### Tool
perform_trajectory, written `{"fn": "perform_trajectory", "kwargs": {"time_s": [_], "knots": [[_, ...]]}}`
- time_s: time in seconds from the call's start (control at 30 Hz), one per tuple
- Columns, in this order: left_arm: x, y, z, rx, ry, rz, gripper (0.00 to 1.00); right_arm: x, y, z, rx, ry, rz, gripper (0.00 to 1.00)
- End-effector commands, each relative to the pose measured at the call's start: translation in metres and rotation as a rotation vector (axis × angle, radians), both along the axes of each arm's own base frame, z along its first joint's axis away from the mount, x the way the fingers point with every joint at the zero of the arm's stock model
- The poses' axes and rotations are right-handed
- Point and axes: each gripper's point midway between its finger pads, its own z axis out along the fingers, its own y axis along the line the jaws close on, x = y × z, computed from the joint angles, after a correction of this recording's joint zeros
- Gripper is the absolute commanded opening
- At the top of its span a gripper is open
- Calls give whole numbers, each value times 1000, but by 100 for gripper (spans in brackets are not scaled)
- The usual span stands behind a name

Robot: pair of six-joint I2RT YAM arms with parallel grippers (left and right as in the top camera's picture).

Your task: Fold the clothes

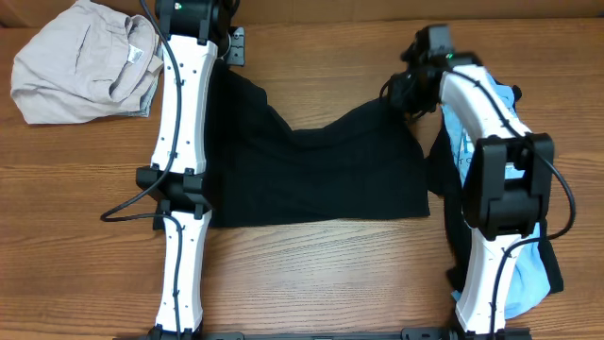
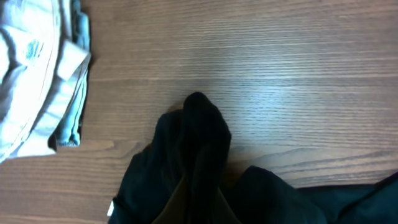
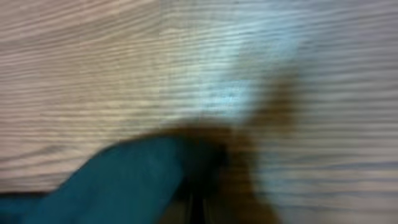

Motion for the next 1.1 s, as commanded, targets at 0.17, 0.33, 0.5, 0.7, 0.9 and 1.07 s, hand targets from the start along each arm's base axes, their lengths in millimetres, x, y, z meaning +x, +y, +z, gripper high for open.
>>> {"fn": "perform_trajectory", "kwargs": {"time_s": [0.17,0.33,0.5,0.7,0.9,1.07], "knots": [[-6,37,22,-103,-29,133,4,-6,-42,121,5,-73,-85,4],[-10,16,33,-238,-28,32,4,-48,-52,135,3,59,-91,4],[-14,8,43,-280,-33,-4,4,-73,-63,142,4,129,-117,4],[-38,10,32,-250,85,-11,4,-84,-64,138,3,176,-114,4],[-94,44,-6,-83,325,90,4,-96,-63,137,3,222,-113,4],[-139,70,-20,5,445,183,4,-109,-63,135,-9,270,-96,4]]}}
